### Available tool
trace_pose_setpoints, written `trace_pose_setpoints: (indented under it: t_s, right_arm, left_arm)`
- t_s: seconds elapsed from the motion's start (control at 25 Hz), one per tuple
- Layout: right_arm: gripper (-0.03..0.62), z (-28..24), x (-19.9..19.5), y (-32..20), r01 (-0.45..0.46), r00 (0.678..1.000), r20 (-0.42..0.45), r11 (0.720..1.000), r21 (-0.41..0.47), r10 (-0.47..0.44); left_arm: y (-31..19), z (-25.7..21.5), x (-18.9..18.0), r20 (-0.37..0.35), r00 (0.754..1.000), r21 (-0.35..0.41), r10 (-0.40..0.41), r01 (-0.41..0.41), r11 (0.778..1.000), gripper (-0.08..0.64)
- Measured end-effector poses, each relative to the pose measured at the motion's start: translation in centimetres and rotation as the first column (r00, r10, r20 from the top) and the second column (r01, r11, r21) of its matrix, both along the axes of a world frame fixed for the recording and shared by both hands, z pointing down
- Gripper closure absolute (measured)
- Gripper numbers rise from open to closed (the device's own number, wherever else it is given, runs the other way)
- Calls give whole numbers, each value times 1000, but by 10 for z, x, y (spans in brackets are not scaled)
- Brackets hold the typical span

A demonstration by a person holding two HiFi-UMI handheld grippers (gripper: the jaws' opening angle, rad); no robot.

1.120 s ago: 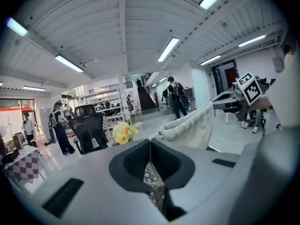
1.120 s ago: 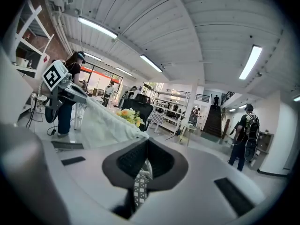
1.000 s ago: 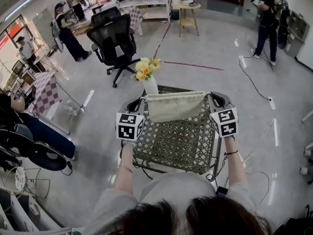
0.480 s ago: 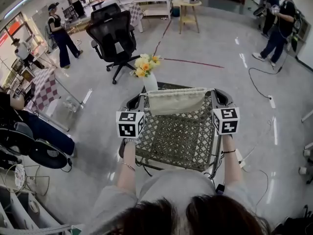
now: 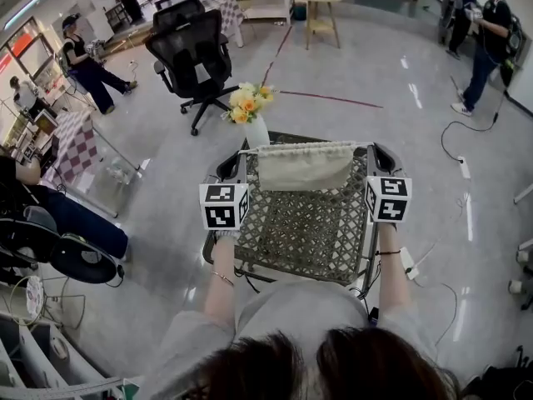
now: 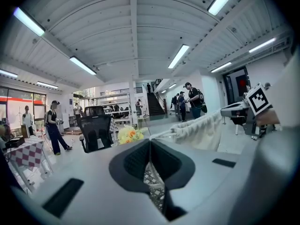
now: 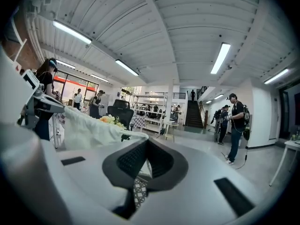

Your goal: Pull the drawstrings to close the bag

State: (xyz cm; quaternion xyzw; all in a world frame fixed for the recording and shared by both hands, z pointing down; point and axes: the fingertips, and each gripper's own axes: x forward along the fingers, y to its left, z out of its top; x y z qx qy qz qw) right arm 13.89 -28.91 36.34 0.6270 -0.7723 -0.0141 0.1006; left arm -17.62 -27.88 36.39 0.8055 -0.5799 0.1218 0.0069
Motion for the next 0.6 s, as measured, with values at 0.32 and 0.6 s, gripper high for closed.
trace_pose_setpoints:
  t_s: [0.32, 0.6]
  right_arm:
    - [571, 3, 5, -2, -40, 996, 82, 999, 0, 40]
    - [571, 7, 10, -5, -66, 988, 142, 998, -9, 67]
  left_arm:
    - [-2, -1, -2, -16, 1000, 13, -18, 18, 1000, 534]
    - [-3, -2, -5, -48, 998, 19, -45, 46, 999, 534]
